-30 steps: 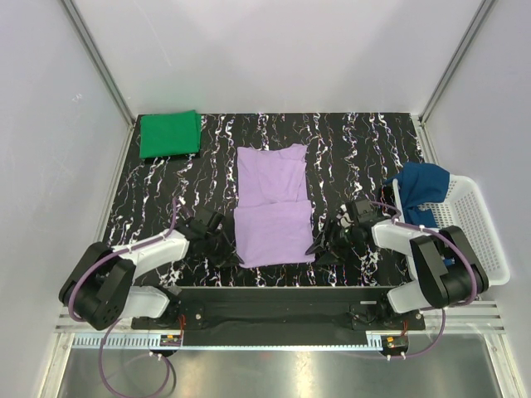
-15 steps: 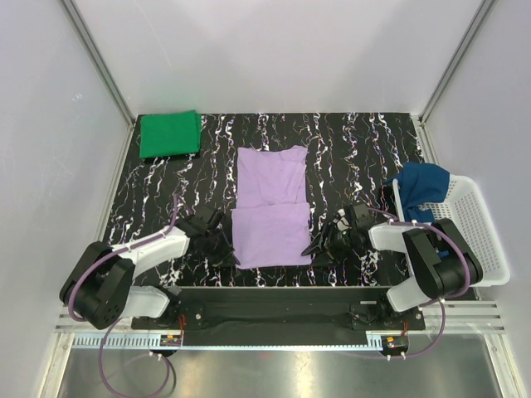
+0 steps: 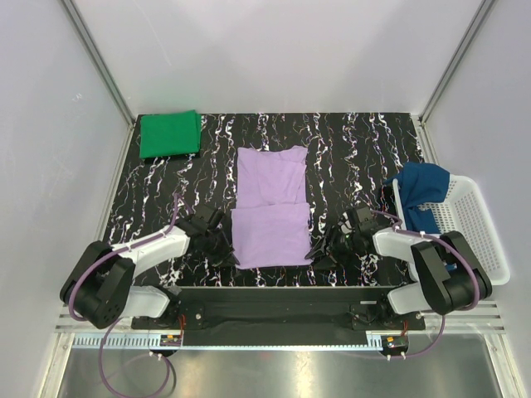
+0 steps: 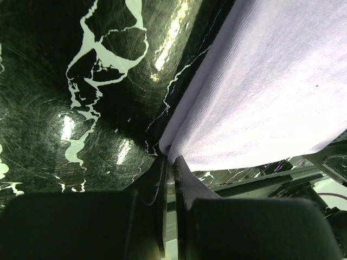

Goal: Fold and stack the t-shirts
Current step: Fold the tshirt

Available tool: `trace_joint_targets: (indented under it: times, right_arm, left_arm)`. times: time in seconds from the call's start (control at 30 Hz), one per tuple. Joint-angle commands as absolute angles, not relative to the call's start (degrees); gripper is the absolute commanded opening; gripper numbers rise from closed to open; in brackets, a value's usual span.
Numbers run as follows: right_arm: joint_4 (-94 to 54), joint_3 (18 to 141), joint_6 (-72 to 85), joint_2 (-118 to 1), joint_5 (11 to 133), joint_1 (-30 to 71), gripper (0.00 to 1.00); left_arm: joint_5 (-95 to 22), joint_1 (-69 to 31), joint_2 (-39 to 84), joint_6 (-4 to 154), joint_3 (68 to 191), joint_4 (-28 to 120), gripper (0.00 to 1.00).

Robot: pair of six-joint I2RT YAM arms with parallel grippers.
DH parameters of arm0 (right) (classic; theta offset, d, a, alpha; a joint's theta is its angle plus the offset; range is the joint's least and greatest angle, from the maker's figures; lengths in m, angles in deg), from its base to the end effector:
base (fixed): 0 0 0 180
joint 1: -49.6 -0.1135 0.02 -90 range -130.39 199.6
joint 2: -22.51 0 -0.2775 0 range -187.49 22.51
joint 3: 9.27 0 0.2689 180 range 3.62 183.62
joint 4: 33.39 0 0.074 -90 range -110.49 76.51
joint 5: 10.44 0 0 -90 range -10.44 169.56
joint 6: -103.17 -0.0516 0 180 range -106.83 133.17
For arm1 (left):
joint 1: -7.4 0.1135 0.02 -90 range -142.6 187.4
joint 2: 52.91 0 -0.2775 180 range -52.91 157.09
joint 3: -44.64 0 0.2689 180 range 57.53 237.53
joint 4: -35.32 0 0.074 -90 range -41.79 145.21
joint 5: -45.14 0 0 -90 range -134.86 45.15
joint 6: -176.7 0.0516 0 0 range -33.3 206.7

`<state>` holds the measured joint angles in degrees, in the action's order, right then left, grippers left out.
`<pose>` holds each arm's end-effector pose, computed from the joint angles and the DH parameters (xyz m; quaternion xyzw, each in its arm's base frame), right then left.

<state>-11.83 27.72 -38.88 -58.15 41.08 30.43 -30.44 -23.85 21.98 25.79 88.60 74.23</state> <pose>0.1948 0.1017 0.0978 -0.1932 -0.9045 -0.3796 0.0228 0.1823 -0.1257 0.1268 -0.2288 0.9499 -0.2108 0.0314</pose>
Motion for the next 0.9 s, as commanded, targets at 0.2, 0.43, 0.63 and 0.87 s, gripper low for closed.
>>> trace_joint_targets:
  times: [0.2, 0.43, 0.63, 0.87]
  right_arm:
    - [-15.7, 27.8, -38.7, -70.6, 49.3, 29.4, 0.52]
    - [-16.5, 27.3, -39.5, -68.5, 54.0, 29.4, 0.21]
    - [-8.6, 28.8, -34.3, -61.7, 55.0, 28.7, 0.00]
    - [-0.2, 28.2, -31.7, -52.1, 53.5, 26.6, 0.00]
  left_arm:
    - [-30.5, -23.9, 23.6, 27.3, 90.0, 74.5, 0.00]
    - [-29.6, -24.0, 23.8, 27.8, 89.3, 72.7, 0.00]
    - [-31.5, -25.2, 22.9, 32.5, 90.2, 77.6, 0.00]
    - [-33.6, -29.0, 16.4, 33.7, 87.9, 82.0, 0.00]
